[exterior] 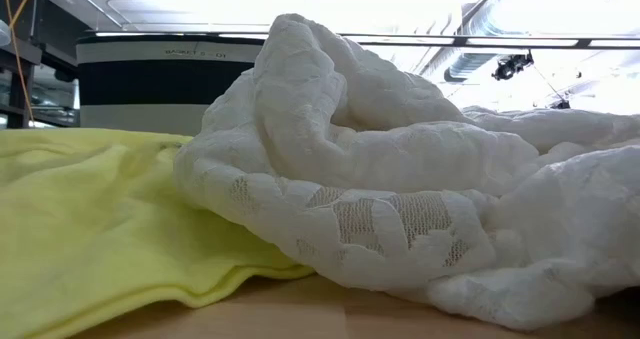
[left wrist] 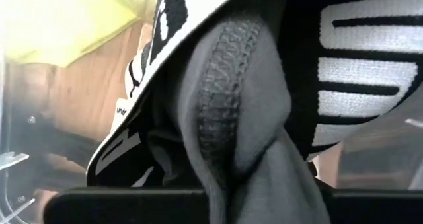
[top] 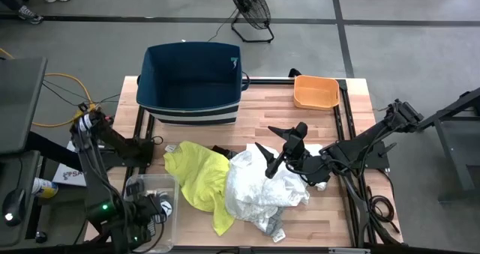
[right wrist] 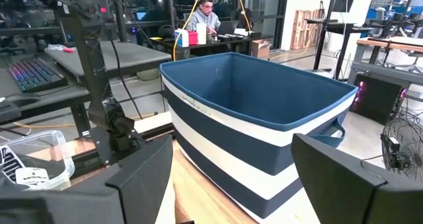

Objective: Pick & Place Cloths
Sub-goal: Put the gray underwear into the transparent bin, then put the white shirt into the laundry bin

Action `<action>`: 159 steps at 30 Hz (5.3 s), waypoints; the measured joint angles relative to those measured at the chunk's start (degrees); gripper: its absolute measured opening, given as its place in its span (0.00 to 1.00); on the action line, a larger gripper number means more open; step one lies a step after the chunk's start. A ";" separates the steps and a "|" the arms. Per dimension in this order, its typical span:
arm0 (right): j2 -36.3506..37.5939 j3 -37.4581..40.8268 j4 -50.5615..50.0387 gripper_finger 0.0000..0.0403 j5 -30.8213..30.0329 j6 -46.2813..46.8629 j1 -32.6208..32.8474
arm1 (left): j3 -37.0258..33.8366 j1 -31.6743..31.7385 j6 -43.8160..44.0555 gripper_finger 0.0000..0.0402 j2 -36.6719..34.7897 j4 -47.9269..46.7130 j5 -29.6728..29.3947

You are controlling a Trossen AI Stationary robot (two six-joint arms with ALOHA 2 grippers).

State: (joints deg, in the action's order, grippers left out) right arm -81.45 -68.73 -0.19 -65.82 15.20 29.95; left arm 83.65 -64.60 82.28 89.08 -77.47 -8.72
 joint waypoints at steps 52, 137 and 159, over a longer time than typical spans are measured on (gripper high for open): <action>-0.04 0.00 -0.24 0.75 1.76 -0.22 -0.11 | -17.71 6.49 -14.58 0.42 -10.01 11.80 6.53; -23.87 4.07 -22.71 0.49 50.60 24.51 -16.88 | -2.13 27.87 -31.01 0.92 -22.58 -6.45 -36.38; -9.01 4.15 -16.67 0.04 52.37 20.09 -17.37 | -2.15 27.87 -30.99 0.92 -22.56 -5.76 -36.21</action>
State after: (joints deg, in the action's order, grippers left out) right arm -90.46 -64.58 -16.85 -13.46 35.29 12.59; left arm 81.49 -36.73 51.29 66.52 -83.23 -44.93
